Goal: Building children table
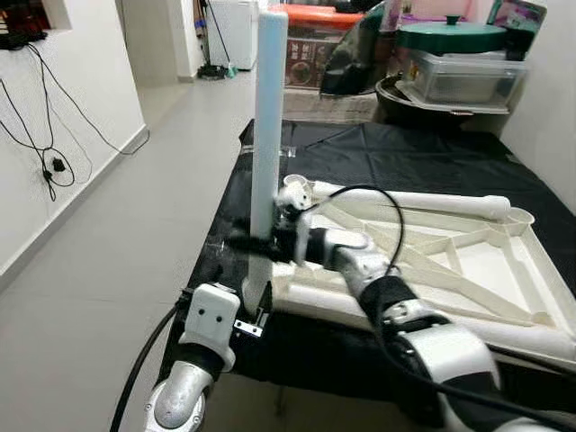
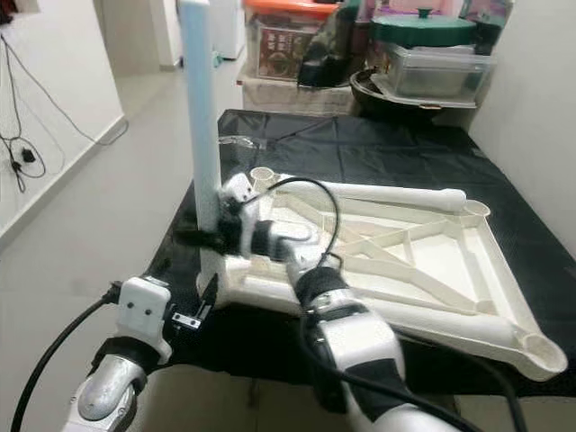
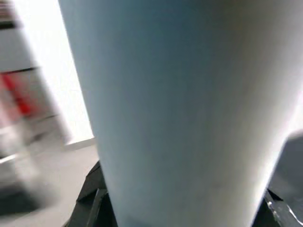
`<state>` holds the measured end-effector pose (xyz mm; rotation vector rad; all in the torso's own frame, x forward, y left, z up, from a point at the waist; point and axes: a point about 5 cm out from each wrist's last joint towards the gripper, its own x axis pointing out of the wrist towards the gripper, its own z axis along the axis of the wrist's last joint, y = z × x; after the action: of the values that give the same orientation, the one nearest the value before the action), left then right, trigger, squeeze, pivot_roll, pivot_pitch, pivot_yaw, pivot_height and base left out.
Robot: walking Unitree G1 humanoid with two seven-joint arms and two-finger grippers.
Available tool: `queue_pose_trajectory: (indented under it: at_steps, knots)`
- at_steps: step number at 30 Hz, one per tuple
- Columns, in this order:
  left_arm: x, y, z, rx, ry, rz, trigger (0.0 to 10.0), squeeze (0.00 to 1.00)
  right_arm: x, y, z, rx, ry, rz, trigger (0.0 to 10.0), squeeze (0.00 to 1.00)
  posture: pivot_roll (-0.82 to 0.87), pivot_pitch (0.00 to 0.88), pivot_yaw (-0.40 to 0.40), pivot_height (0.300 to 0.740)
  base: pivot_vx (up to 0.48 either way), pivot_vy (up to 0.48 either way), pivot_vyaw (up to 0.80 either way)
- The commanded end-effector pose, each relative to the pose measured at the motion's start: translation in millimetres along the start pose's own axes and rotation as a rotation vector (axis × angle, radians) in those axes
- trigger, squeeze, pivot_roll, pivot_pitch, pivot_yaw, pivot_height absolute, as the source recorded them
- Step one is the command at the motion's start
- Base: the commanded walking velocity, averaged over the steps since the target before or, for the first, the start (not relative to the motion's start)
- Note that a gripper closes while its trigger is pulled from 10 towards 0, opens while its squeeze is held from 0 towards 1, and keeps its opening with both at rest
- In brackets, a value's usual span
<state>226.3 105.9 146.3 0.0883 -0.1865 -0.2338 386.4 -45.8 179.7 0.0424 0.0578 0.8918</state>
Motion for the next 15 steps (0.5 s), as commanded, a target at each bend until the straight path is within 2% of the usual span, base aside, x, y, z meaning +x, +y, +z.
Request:
queue_pose_trajectory:
  at_steps: [1, 3, 4, 5, 6, 7, 10, 12, 15]
  knots:
    - [-1.4, 0.3, -3, 0.0, 0.016, 0.001, 10.0, 0.0, -16.4, -29.2, -10, 0.042, 0.03, -0.369, 0.0, 0.0, 0.03, 0.0, -0.052, 0.74, 0.0, 0.0, 0.0]
    - [-1.8, -0.9, -4, -0.004, 0.018, -0.003, 10.0, 0.0, -29.7, -45.1, -15, 0.05, 0.035, -0.639, 0.0, 0.0, 0.03, 0.0, -0.052, 0.74, 0.0, 0.0, 0.0]
    - [-1.8, -0.9, -4, -0.004, 0.018, -0.003, 10.0, 0.0, -29.7, -45.1, -15, 0.05, 0.035, -0.639, 0.0, 0.0, 0.03, 0.0, -0.052, 0.74, 0.0, 0.0, 0.0]
    - [-1.9, -2.7, -4, -0.007, 0.02, -0.01, 10.0, 0.0, -41.1, -53.8, -22, 0.086, 0.036, -0.837, 0.0, 0.0, 0.03, 0.0, -0.052, 0.74, 0.0, 0.0, 0.0]
    - [-1.9, -3.2, -4, -0.007, 0.02, -0.012, 10.0, 0.0, -44.5, -55.7, -24, 0.111, 0.039, -0.898, 0.0, 0.0, 0.03, 0.0, -0.052, 0.74, 0.0, 0.0, 0.0]
    - [-1.9, -3.2, -4, -0.007, 0.02, -0.012, 10.0, 0.0, -44.5, -55.7, -24, 0.111, 0.039, -0.898, 0.0, 0.0, 0.03, 0.0, -0.052, 0.74, 0.0, 0.0, 0.0]
    - [-1.7, -3.5, -5, -0.006, 0.02, -0.013, 10.0, 0.0, -45.2, -50.9, -27, 0.194, 0.01, -1.042, 0.0, 0.0, 0.02, 0.0, -0.049, 0.74, 0.0, 0.0, 0.0]
    - [-1.8, -3.0, -4, -0.006, 0.019, -0.012, 10.0, 0.0, -38.1, -42.9, -26, 0.235, -0.006, -1.055, 0.0, 0.0, 0.02, 0.0, -0.049, 0.74, 0.0, 0.0, 0.0]
    - [-1.8, -2.3, -4, -0.005, 0.018, -0.01, 10.0, 0.0, -29.3, -34.7, -22, 0.238, -0.027, -1.039, 0.0, 0.0, 0.03, 0.0, -0.052, 0.74, 0.0, 0.0, 0.0]
